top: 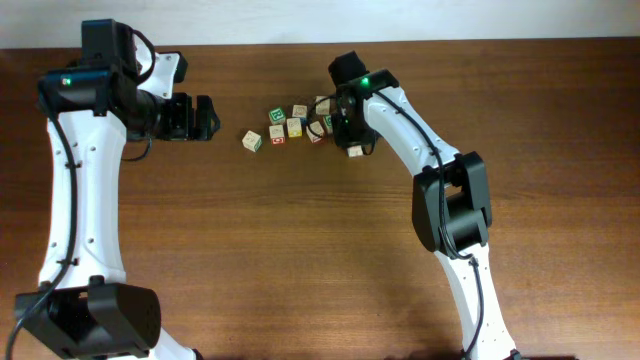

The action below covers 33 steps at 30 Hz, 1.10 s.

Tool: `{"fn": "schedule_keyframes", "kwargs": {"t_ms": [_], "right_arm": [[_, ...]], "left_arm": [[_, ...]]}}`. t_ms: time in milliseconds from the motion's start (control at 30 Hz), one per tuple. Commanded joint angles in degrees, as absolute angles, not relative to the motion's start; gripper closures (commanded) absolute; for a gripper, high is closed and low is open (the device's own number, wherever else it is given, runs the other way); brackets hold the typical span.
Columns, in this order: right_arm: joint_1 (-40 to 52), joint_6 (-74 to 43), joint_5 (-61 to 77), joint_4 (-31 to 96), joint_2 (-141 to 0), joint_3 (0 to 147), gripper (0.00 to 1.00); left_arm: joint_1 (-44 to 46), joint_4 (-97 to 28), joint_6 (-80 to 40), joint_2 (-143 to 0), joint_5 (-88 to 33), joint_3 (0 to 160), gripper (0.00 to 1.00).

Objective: Rotate 5 blocks

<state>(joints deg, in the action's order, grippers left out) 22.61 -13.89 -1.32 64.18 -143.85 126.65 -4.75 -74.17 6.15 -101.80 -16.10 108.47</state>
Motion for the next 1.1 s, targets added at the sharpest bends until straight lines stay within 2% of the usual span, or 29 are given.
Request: {"fn": "schedule_keyframes", "kwargs": {"t_ms": [0, 400, 467, 667, 1067], "right_arm": [[22.81, -17.72, -0.67, 69.93, -143.33, 128.27, 0.75], [22.81, -17.69, 0.43, 87.99, -143.28, 129.01, 0.73], [22.81, -17.69, 0.45, 88.75, -143.28, 129.01, 0.66], [22.81, -17.72, 0.45, 89.19, -143.31, 128.18, 0.61], [22.44, -17.67, 0.71, 91.42, -143.31, 127.94, 0.61]], "left_arm": [[-5.04, -74.26, 5.41, -102.26, -16.32, 109.6, 0.01], [-5.04, -74.24, 5.43, -102.26, -16.32, 109.6, 0.01], [-5.04, -74.24, 5.43, -102.26, -16.29, 109.6, 0.01], [-5.04, -74.24, 5.45, -102.26, -16.1, 109.6, 0.01], [-5.04, -74.28, 5.45, -102.26, -16.1, 109.6, 0.01]]}}
